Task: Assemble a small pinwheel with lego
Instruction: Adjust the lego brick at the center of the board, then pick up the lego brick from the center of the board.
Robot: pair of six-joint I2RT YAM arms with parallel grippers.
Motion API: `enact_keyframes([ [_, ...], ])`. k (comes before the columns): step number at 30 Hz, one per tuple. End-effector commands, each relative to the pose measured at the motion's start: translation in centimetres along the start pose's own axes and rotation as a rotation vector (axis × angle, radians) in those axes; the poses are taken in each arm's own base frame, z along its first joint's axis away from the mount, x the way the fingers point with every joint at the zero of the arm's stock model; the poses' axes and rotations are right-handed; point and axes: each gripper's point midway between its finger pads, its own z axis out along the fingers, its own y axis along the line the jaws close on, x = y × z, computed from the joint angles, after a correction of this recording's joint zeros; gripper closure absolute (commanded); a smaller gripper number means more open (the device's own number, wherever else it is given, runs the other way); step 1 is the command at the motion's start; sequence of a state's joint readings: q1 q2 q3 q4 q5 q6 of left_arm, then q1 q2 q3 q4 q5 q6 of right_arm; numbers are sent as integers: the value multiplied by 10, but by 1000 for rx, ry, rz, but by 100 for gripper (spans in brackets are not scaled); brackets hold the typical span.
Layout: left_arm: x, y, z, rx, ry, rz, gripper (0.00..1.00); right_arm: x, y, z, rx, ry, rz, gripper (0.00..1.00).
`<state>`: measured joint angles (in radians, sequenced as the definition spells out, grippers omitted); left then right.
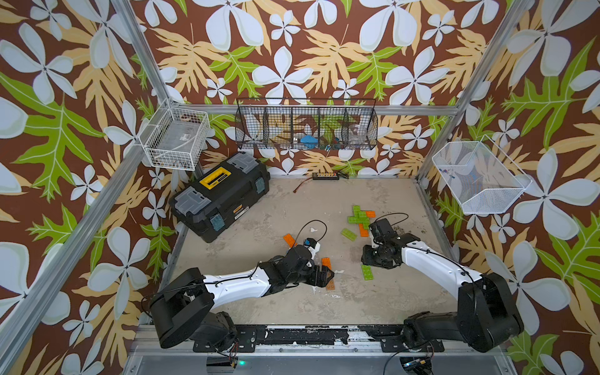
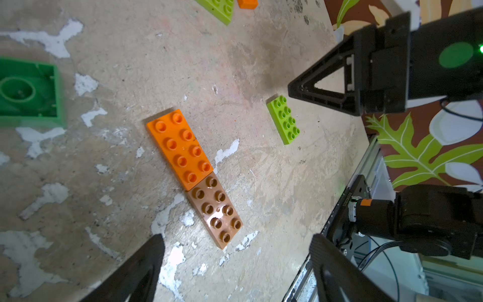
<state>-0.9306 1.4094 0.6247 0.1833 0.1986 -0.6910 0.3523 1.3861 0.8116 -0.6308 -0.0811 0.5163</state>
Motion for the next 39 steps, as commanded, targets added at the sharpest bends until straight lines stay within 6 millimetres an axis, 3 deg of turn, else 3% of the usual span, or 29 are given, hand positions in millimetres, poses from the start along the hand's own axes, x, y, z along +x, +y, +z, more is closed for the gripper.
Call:
enact_keyframes([
  [1,-4,-17,0,90,-4,-8,11,24,-5,3,46,109,-82,59],
  [7,0,-19,4,94,14,18,17,26,0,9,20,129,-100,68],
  [23,4,-23,8,88,29,38,17,27,5,24,2,176,-112,77],
  [32,4,-21,9,82,31,39,17,22,2,11,28,142,-109,76],
  [39,4,-22,9,83,30,38,17,27,3,19,21,171,-113,77],
])
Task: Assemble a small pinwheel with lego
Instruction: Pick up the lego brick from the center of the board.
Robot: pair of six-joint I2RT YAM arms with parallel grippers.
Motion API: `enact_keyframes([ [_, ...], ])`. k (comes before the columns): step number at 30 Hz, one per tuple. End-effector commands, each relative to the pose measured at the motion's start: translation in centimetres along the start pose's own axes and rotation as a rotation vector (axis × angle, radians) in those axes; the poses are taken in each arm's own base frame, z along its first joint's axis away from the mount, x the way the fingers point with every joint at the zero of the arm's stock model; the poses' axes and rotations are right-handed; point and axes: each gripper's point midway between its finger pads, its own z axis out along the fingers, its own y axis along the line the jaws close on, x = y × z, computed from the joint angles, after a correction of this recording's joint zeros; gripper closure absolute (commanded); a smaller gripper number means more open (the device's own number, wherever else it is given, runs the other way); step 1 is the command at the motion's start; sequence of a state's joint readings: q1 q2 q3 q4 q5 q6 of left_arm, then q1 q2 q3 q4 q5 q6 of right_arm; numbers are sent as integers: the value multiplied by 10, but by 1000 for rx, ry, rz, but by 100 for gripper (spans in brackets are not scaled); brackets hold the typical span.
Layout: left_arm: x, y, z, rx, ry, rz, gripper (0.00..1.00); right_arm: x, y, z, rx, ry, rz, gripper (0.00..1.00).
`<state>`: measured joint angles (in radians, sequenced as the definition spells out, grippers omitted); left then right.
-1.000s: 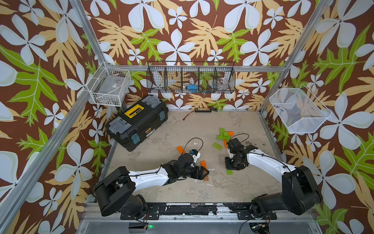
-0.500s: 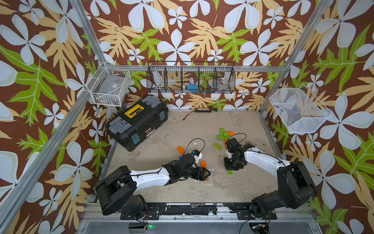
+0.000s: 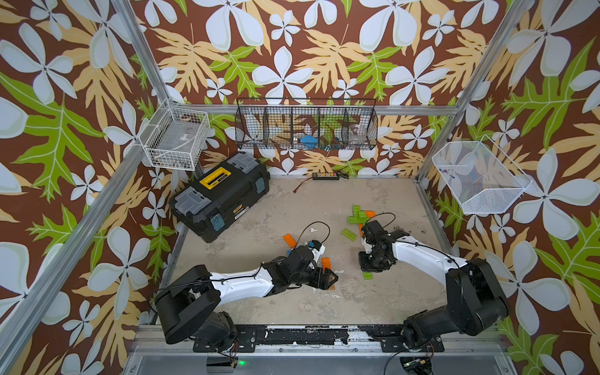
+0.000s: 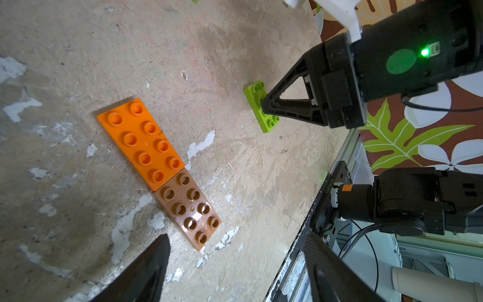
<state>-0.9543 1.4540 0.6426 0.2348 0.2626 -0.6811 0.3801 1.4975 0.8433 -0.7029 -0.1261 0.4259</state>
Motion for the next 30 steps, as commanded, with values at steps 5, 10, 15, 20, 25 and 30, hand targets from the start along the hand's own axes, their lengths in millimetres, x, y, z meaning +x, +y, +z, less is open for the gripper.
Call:
enact_keyframes([
  [5,-2,-2,-1,3,-8,8,17,4,-3,8,18,26,-4,77],
  [10,-2,-1,-1,1,-10,7,17,7,-6,14,39,46,-5,80],
  [15,-3,-2,-1,2,-10,9,17,9,-8,14,69,53,-16,84],
  [20,-2,-2,-1,3,-10,11,17,14,-9,15,128,68,-41,88],
  [25,-2,-1,-2,2,-10,9,17,17,-9,15,162,73,-46,91],
  [30,-3,-3,-3,5,-14,9,17,11,-6,7,147,42,-37,92],
])
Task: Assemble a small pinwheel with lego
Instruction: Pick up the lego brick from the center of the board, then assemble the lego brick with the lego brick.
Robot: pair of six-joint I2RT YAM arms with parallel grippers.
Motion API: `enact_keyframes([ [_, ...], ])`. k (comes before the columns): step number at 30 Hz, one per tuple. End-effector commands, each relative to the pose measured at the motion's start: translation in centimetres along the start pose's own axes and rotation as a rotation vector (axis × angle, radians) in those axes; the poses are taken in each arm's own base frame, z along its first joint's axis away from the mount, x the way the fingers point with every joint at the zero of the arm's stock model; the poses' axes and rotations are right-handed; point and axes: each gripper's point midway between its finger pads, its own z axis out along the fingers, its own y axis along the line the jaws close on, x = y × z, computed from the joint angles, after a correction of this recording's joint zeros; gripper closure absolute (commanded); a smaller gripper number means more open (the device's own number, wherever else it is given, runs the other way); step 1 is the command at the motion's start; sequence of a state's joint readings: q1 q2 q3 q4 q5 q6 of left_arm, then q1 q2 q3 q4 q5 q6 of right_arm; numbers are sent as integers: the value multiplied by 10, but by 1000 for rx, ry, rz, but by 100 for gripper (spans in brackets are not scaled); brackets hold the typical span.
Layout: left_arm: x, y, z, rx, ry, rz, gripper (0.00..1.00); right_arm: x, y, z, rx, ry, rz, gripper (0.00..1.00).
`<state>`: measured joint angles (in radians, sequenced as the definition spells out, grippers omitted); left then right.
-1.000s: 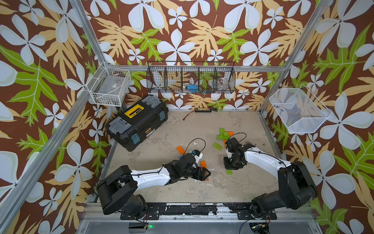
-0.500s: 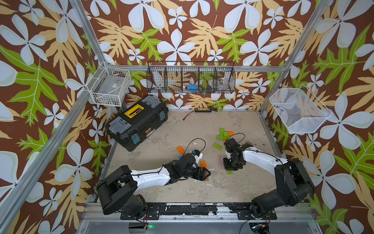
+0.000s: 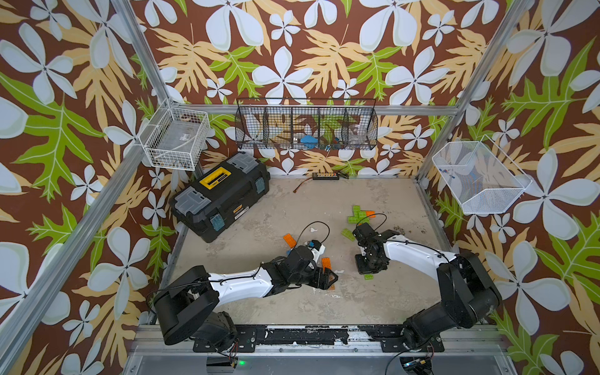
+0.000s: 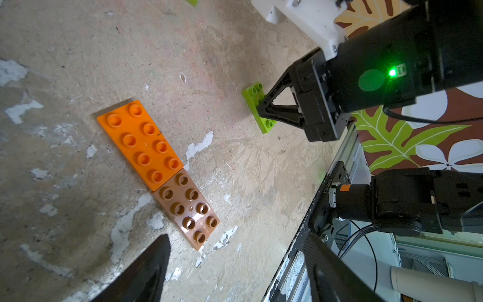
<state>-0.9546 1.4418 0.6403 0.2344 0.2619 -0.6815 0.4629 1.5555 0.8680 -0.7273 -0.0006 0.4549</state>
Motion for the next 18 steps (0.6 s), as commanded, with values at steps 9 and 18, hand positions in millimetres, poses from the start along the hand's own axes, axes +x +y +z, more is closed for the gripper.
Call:
enact_keyframes([
  [9,-15,20,-20,-40,-87,-59,18,-3,42,-30,-63,-34,-26,91],
  [18,-17,51,-44,-104,-134,-103,18,-7,115,-43,-183,-54,-86,90],
])
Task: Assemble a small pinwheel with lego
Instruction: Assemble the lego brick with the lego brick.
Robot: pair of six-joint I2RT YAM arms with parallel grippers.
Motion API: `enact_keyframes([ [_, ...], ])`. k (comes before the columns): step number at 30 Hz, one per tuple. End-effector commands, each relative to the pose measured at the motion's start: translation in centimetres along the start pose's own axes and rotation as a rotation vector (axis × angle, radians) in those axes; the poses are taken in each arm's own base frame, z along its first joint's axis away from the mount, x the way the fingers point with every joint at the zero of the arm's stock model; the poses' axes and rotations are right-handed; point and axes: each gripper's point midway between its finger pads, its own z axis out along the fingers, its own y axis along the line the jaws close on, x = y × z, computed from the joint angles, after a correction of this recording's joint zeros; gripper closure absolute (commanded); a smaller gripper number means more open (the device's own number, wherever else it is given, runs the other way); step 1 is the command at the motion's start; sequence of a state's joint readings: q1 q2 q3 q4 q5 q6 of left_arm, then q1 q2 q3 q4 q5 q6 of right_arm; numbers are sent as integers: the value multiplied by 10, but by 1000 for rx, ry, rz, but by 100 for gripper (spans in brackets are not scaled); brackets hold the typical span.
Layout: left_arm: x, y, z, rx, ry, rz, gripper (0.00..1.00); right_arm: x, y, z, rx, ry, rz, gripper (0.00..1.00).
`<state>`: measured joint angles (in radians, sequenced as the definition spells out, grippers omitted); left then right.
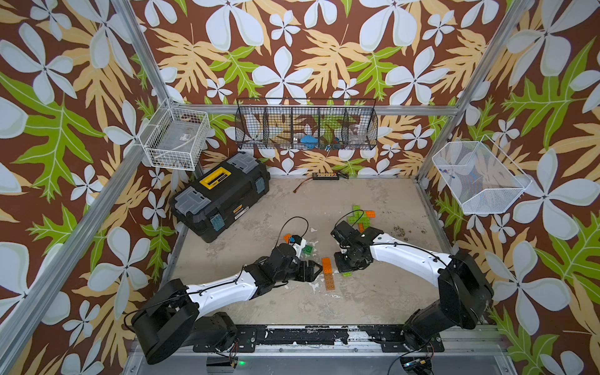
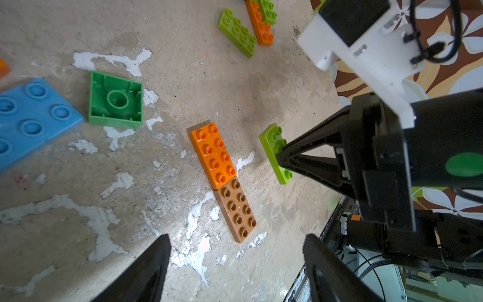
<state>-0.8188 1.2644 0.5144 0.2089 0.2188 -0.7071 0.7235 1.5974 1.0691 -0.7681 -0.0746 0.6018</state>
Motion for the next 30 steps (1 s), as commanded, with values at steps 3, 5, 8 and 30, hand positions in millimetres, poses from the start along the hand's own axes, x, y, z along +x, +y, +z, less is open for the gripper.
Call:
enact_keyframes([
  [3,5,8,-2,-15,7,-11,18,-2,24,7,-78,15,33,90],
  [5,6,7,-2,-9,8,-15,18,-2,27,10,-93,19,41,90],
  [8,5,7,-2,-7,6,-12,18,-2,30,13,-106,26,45,90],
  [30,10,10,-2,-11,15,-3,18,3,16,40,-6,63,89,90],
])
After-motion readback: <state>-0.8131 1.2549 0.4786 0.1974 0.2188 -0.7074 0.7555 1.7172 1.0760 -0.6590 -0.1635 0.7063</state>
